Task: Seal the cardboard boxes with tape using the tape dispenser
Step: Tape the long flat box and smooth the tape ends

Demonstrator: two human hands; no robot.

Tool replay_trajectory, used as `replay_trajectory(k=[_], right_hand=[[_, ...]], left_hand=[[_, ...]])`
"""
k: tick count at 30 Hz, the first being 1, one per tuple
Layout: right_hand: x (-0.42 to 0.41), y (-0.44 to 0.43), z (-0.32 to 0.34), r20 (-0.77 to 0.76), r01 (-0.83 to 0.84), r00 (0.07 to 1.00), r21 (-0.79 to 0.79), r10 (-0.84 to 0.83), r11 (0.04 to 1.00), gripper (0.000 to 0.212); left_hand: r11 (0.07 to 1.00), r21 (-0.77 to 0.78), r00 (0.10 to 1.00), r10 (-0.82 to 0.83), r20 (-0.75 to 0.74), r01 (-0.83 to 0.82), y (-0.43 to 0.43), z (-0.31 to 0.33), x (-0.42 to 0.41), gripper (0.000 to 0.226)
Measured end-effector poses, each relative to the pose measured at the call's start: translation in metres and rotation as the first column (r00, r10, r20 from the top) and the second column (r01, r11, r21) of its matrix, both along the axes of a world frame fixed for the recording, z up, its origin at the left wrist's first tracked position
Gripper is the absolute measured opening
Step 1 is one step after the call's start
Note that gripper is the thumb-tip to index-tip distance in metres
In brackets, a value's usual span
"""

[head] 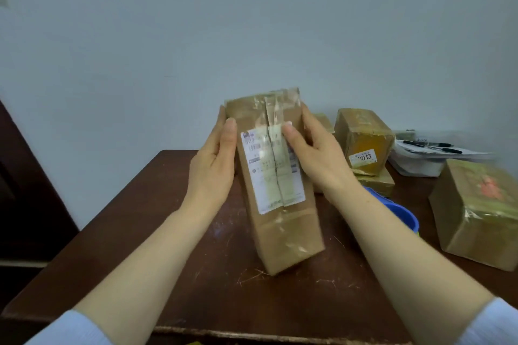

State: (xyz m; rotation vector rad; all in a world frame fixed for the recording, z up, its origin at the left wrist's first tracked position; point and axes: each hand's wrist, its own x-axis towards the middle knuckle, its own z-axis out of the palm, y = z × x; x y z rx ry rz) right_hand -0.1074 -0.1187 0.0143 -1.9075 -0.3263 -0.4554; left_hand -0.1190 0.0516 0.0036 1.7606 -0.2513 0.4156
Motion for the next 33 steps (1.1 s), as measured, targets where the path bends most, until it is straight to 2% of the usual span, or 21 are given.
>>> replay_trajectory(k=[2,4,6,8,10,12,14,15,16,18,20,21,23,27,29,31,32,33], right_hand=[[0.003,0.001,0.02,-0.05,0.049,0.997,-0.13,-0.056,0.99,0.048],[0.004,0.006,0.024,-0.153,-0.011,0.988,-0.221,-0.023,0.975,0.043],[0.006,0.011,0.013,-0.248,-0.091,0.969,-0.356,0.0,0.93,0.04],[0.009,0.017,-0.008,-0.328,-0.174,0.944,-0.473,0.011,0.864,0.04],[0.012,0.024,-0.033,-0.39,-0.254,0.92,-0.563,0.018,0.787,0.043],[0.013,0.032,-0.052,-0.433,-0.332,0.901,-0.628,0.039,0.703,0.045],[0.012,0.04,-0.061,-0.436,-0.35,0.9,-0.691,0.021,0.632,0.049],[0.013,0.044,-0.062,-0.42,-0.327,0.907,-0.728,-0.015,0.603,0.055],[0.014,0.048,-0.063,-0.409,-0.302,0.911,-0.758,-0.06,0.578,0.065],[0.013,0.057,-0.064,-0.421,-0.3,0.902,-0.775,-0.1,0.557,0.078],[0.011,0.064,-0.071,-0.406,-0.301,0.91,-0.785,-0.082,0.542,0.075],[0.01,0.065,-0.075,-0.387,-0.287,0.919,-0.787,-0.075,0.545,0.071],[0.012,0.064,-0.078,-0.366,-0.259,0.928,-0.772,-0.074,0.581,0.067],[0.012,0.062,-0.079,-0.352,-0.244,0.934,-0.756,-0.064,0.608,0.066],[0.009,0.058,-0.079,-0.323,-0.245,0.946,-0.751,-0.017,0.614,0.064],[0.006,0.052,-0.08,-0.299,-0.261,0.953,-0.751,0.04,0.606,0.065],[0.005,0.051,-0.081,-0.279,-0.263,0.958,-0.775,0.062,0.575,0.066],[0.004,0.051,-0.082,-0.257,-0.259,0.963,-0.808,0.079,0.53,0.068]], left_hand=[[0.997,0.079,0.998,0.009,-0.057,-0.005,0.002,0.006,-0.004,0.067],[0.995,0.099,0.975,0.003,-0.224,0.019,0.004,0.004,-0.014,0.078],[0.993,0.115,0.939,0.051,-0.341,-0.012,0.012,-0.008,-0.017,0.056],[0.959,0.276,0.903,0.169,-0.395,-0.059,0.026,-0.021,-0.015,0.043],[0.862,0.507,0.854,0.252,-0.455,0.016,0.037,-0.033,-0.014,0.049],[0.678,0.722,0.808,0.347,-0.475,0.134,0.045,-0.045,-0.012,0.054],[0.527,0.843,0.827,0.423,-0.372,0.109,0.05,-0.055,-0.009,0.051],[0.52,0.852,0.857,0.41,-0.313,0.062,0.052,-0.06,-0.004,0.051],[0.571,0.82,0.892,0.35,-0.287,0.04,0.052,-0.064,0.001,0.052],[0.745,0.662,0.93,0.184,-0.319,0.08,0.045,-0.068,0.011,0.053],[0.889,0.439,0.901,0.077,-0.426,0.131,0.034,-0.074,0.019,0.05],[0.93,0.342,0.889,0.04,-0.457,0.133,0.031,-0.079,0.023,0.046],[0.956,0.265,0.887,0.01,-0.462,0.127,0.03,-0.085,0.028,0.032],[0.947,0.309,0.89,0.069,-0.45,0.083,0.031,-0.082,0.032,0.024],[0.886,0.461,0.907,0.152,-0.392,0.051,0.028,-0.079,0.03,0.024],[0.667,0.745,0.937,0.258,-0.234,0.002,0.024,-0.078,0.027,0.028],[0.569,0.822,0.96,0.236,-0.15,-0.012,0.023,-0.08,0.027,0.032],[0.521,0.853,0.983,0.152,-0.101,0.007,0.024,-0.08,0.028,0.04]])
